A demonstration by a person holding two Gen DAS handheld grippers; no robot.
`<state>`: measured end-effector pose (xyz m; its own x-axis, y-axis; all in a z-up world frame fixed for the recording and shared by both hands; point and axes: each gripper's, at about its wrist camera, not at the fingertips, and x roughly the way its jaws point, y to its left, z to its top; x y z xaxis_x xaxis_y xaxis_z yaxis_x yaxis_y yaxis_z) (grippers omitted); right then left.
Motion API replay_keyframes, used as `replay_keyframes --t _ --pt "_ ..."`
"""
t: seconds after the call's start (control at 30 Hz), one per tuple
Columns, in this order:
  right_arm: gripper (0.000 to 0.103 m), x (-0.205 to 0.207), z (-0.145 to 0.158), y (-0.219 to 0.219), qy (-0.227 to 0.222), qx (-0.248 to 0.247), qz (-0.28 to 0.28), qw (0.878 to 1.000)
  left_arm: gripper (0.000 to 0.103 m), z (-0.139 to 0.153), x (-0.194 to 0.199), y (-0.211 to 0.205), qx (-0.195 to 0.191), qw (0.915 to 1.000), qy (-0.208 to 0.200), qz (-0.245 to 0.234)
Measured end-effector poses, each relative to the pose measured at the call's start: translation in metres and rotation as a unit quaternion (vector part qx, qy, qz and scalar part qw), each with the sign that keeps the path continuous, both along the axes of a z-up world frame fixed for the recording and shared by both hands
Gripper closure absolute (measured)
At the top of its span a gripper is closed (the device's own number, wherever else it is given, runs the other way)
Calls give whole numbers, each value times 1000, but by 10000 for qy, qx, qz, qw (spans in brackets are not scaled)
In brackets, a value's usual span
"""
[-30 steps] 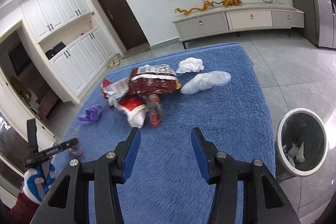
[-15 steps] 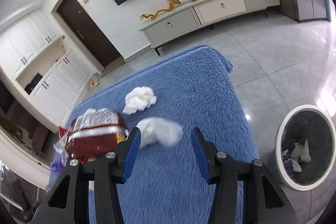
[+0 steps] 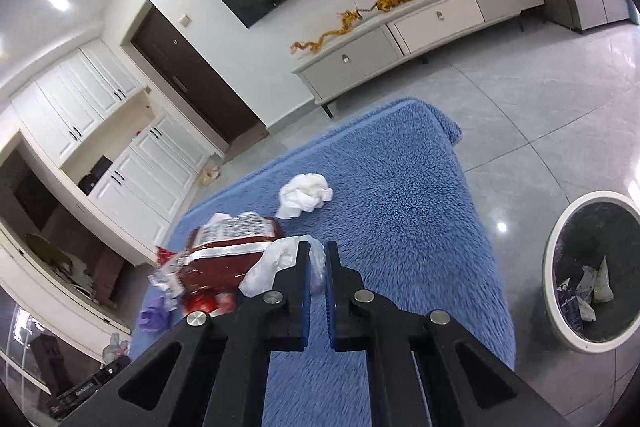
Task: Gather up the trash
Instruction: 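Carry both items to the bin and open both tools to drop them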
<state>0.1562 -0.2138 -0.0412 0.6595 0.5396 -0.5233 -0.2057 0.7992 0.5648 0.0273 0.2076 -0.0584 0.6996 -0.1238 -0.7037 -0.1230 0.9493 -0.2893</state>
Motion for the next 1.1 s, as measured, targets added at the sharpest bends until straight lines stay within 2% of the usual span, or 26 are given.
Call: replay_keyframes --t 0.27,0.53,0.63,0.83,1.0,1.1 --pt "97 -53 34 -20 -282 216 -183 9992 94 30 2 -56 51 9962 -329 -804" --pt "97 -79 38 -64 -249 267 -831 9959 94 58 45 -155 221 9818 -442 -1832" --pt "97 -81 34 -87 -151 276 -1262 9915 94 64 69 -205 305 9720 -398 -2297" --pt "97 -75 15 -143 140 215 -2326 9722 94 63 120 -318 498 9464 -234 -3184" --pt "97 -57 -12 -182 519 32 -3052 9509 94 37 166 -410 598 9272 73 -3696" --pt "97 -47 -36 -203 813 -26 -3370 9380 94 15 188 -454 655 9190 305 -3877"
